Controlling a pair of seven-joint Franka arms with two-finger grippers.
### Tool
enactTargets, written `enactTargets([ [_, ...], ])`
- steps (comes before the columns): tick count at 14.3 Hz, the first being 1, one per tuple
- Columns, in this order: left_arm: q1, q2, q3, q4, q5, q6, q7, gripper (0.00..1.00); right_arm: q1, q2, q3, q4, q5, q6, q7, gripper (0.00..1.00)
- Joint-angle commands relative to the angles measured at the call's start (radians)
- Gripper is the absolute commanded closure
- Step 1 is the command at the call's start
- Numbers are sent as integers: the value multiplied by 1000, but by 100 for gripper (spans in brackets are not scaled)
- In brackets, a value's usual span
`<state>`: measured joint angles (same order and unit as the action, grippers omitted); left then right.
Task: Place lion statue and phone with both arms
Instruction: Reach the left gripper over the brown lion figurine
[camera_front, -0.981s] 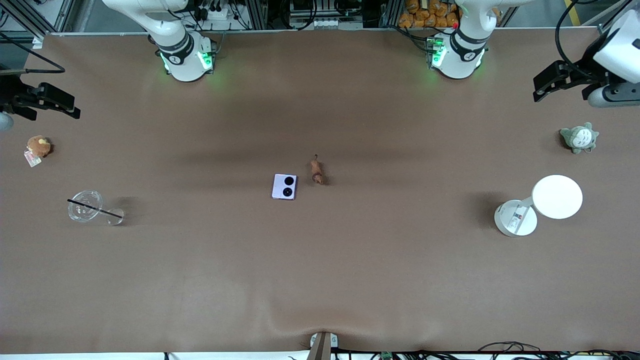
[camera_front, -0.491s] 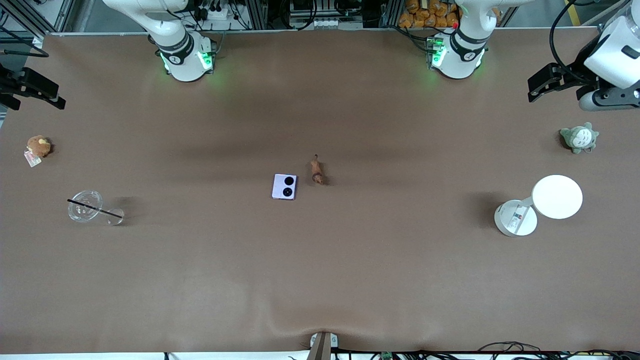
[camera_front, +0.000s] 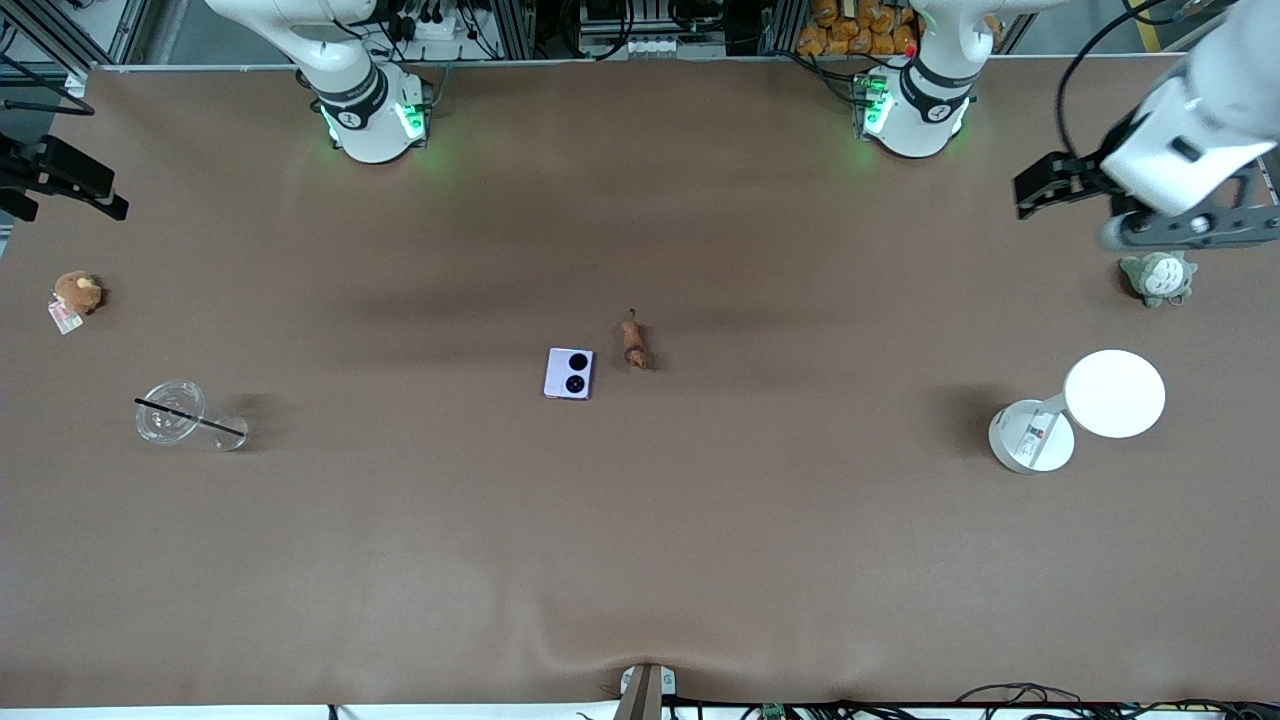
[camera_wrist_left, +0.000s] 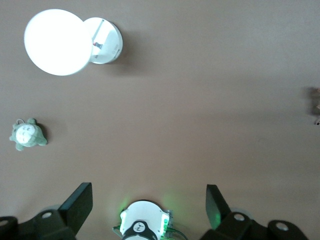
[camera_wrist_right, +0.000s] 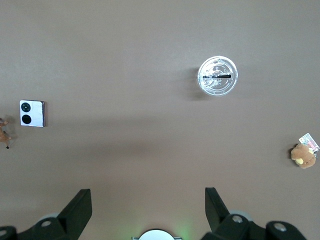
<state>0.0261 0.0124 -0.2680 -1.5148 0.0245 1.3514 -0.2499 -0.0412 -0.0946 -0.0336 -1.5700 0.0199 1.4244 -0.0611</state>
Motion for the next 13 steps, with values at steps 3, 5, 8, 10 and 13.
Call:
enactTargets([
  [3, -40, 96, -97, 39, 20, -14, -196, 0, -5, -20, 6, -27, 3, 28, 6, 0],
  [5, -109, 141, -99, 42, 18, 23, -306, 0, 1, -17, 4, -33, 3, 34, 6, 0],
  [8, -236, 224, -99, 42, 21, 125, -493, 0, 1, -17, 3, -36, 3, 36, 4, 0],
  [10, -291, 279, -99, 41, 12, 208, -599, 0, 3, -17, 3, -47, 3, 42, 6, 0],
  [13, -406, 388, -97, 41, 20, 355, -744, 0, 12, -17, 4, -76, 3, 59, 6, 0],
])
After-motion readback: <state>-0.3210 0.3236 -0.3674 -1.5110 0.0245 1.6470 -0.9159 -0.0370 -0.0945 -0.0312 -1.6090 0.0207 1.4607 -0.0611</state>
